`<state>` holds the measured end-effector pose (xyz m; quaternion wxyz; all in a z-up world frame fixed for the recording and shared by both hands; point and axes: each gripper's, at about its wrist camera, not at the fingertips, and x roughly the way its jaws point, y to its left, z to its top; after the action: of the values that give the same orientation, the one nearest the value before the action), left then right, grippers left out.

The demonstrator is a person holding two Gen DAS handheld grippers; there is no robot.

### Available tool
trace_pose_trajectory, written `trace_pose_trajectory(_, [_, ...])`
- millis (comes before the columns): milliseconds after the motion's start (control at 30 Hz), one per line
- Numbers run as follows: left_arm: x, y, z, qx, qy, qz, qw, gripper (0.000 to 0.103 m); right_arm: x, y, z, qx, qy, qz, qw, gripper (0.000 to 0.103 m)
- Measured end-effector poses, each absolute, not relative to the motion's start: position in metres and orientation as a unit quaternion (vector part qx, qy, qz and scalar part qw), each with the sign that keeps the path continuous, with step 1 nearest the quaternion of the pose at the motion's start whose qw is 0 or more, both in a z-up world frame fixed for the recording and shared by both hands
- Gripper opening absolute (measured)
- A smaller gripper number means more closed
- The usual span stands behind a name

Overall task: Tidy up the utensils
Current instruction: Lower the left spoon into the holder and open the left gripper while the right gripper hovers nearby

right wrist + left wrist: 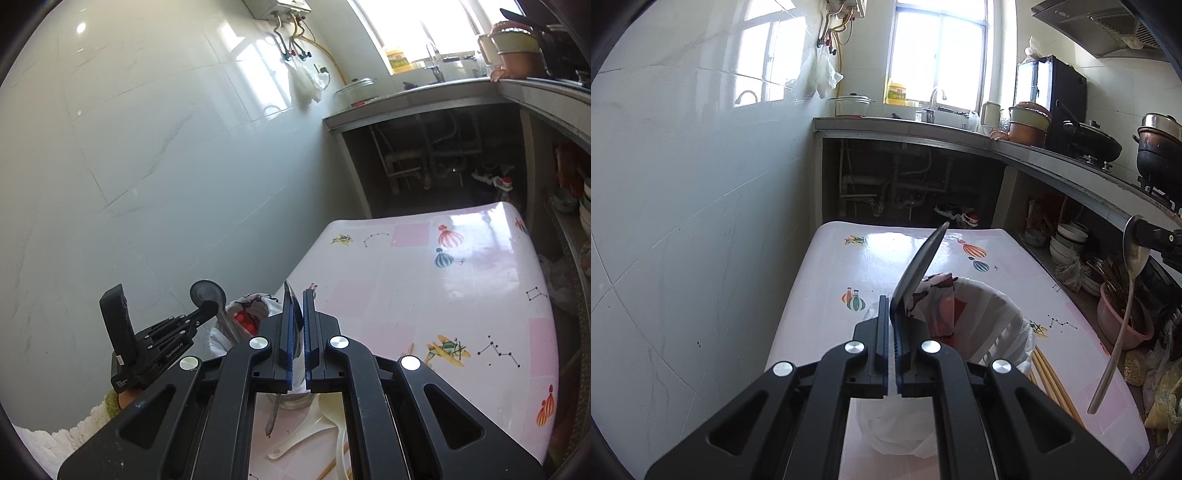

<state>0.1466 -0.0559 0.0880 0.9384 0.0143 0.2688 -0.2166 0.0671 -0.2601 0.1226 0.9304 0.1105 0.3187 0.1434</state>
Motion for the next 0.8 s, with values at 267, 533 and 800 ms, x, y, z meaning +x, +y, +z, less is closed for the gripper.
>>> trace_pose_trajectory(267, [0.144, -0.051, 0.087, -0.007, 0.293, -0.229, 0.928, 0.011, 0.063, -0.258, 0.129, 0.104, 0.317, 0.141, 0.932, 0.004])
trace_pose_trajectory(533, [0.130, -0.034, 0.089, -0.036, 0.286, -0.243, 0.926, 0.016, 0.074, -0.254, 0.134, 0.095, 0.312, 0.145, 0.934, 0.004])
trace_pose_trajectory(800, [0.112, -0.012, 0.088, -0.064, 0.275, -0.237, 0.930, 0.017, 0.092, -0.241, 0.152, 0.083, 0.292, 0.165, 0.938, 0.004])
